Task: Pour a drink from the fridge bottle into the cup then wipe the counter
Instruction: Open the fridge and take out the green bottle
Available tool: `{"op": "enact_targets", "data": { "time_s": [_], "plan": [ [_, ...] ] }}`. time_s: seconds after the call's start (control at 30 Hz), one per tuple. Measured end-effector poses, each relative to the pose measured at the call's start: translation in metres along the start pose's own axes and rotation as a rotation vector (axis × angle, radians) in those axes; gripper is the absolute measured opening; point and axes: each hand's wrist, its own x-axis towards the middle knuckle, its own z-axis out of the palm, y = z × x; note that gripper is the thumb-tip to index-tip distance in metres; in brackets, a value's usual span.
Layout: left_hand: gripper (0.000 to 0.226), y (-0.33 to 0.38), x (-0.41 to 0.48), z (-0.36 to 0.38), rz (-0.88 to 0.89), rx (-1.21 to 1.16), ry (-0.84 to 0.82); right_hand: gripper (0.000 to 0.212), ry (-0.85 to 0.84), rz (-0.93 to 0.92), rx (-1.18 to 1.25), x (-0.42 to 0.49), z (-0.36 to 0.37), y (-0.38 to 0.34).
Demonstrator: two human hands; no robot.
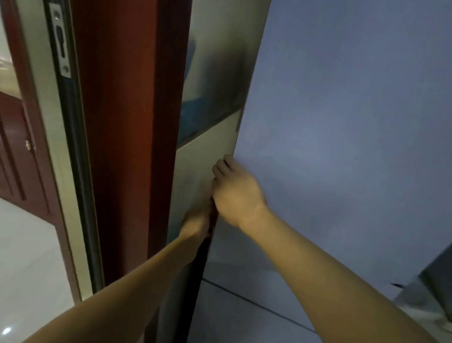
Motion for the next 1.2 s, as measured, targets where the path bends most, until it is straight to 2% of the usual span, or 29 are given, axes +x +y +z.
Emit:
{"op": "enact_targets", "data": {
  "time_s": [0.03,0.13,0.2,0.5,0.63,0.8,0.9,1.03,1.2],
  "plan": [
    [0.023,-0.007,-0.011,-0.002,0.031,0.048,0.006,0.036,0.043,-0.006,-0.003,-0.014,-0.006,-0.004],
    [0.035,-0.02,-0.06,-0.007,-0.004,-0.04,0.009,0.038,0.108,0.006,-0.084,-0.057,-0.025,-0.017],
    [0.038,-0.025,-0.089,-0.01,-0.016,-0.001,-0.028,0.035,0.15,0.027,-0.079,-0.084,-0.038,-0.025],
    [0.026,-0.027,-0.172,-0.015,-0.024,0.144,-0.263,0.024,0.321,0.019,-0.058,-0.182,-0.059,-0.033],
    [0.023,-0.026,-0.192,-0.013,-0.009,0.204,-0.396,0.021,0.343,0.019,-0.055,-0.212,-0.066,-0.035],
    [0.025,-0.026,-0.203,0.0,0.109,0.257,-0.349,0.023,0.37,0.039,-0.059,-0.248,-0.075,-0.036],
    [0.021,-0.029,-0.209,0.009,0.12,0.296,-0.394,0.031,0.395,0.055,-0.027,-0.273,-0.081,-0.037],
    [0.019,-0.035,-0.225,0.019,0.122,0.308,-0.496,0.022,0.372,0.089,-0.026,-0.307,-0.092,-0.039],
    [0.021,-0.045,-0.253,0.03,0.131,0.316,-0.7,0.022,0.204,0.139,-0.061,-0.339,-0.097,-0.049]
  ]
}}
